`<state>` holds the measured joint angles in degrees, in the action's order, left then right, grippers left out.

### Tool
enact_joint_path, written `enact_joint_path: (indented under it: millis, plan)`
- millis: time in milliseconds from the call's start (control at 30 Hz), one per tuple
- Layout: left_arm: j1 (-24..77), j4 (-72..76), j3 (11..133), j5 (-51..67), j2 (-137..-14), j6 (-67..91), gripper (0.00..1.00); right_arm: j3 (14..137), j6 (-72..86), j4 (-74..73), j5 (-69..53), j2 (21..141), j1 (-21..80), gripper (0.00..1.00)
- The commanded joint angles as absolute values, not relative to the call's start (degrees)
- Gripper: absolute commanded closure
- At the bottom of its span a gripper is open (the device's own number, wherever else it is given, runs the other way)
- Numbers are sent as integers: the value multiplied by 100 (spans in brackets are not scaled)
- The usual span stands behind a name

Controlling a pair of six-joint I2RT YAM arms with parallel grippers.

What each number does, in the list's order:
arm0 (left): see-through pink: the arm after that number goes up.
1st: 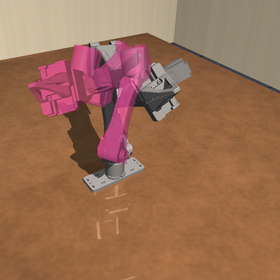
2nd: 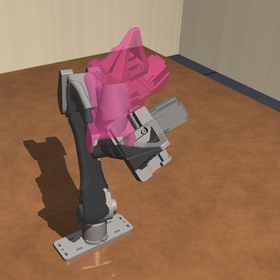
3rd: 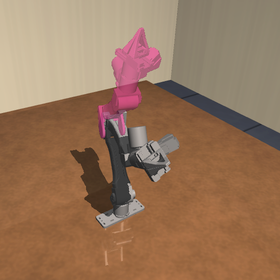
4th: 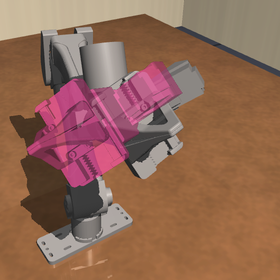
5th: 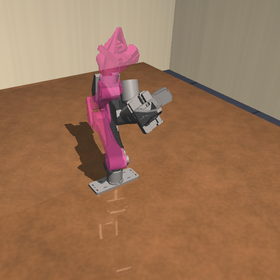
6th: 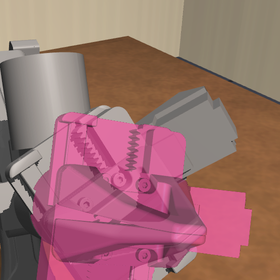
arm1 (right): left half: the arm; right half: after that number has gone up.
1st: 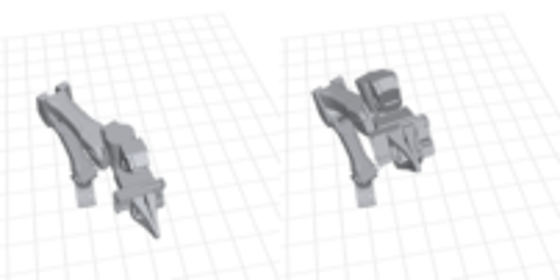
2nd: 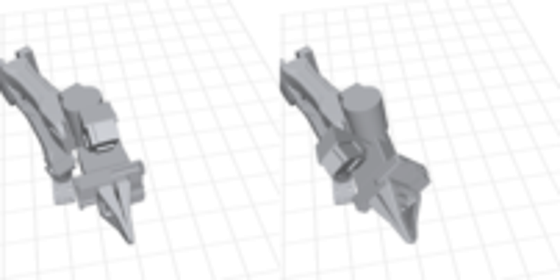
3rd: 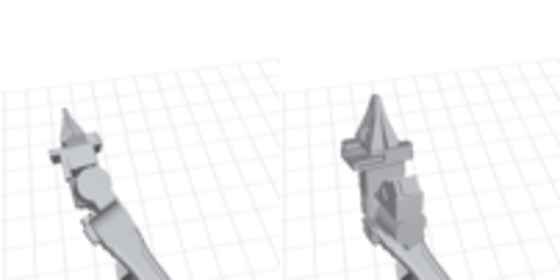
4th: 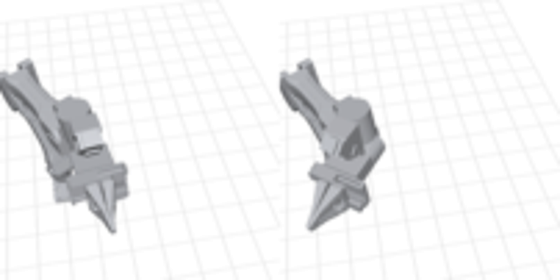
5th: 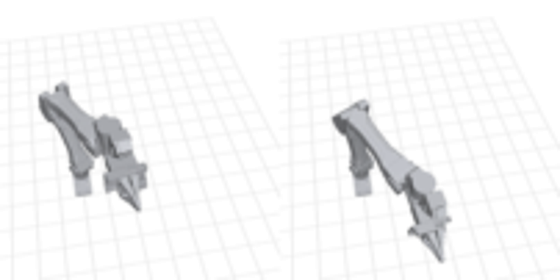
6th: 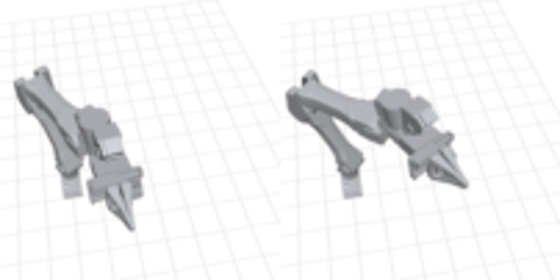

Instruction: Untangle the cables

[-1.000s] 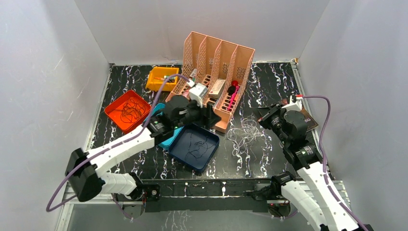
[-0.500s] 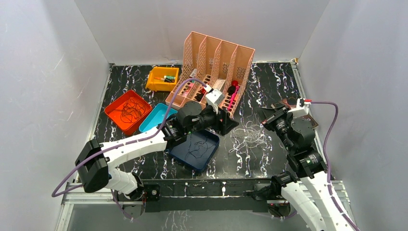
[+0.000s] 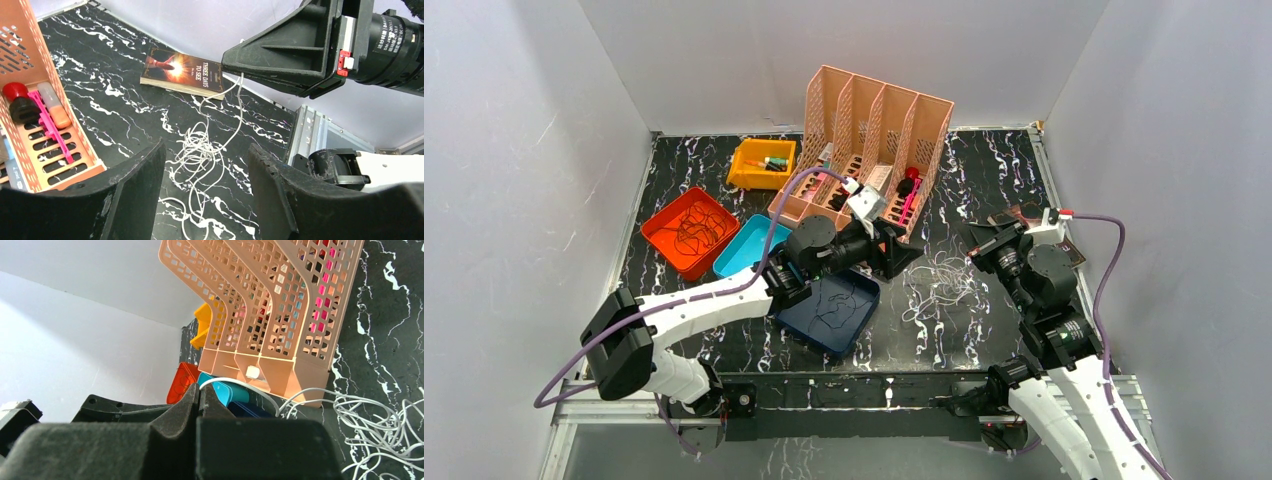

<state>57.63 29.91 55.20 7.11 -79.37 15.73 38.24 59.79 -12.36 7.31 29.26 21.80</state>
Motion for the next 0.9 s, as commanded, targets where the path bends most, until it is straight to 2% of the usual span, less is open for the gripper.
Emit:
enact_joint_path:
  millis: [0,567,867]
  plan:
    - [5798,3655,5446,858,-7952,1379,41,4136,6302,-965,765,2877,2166,100]
    - [5793,4098,5455,1227,-8131,1332,39,4136,6449,-521,692,2865,2170,100]
    - [5802,4372,5853,1626,-8714,1423,40,4207,6585,-561,628,2888,2164,100]
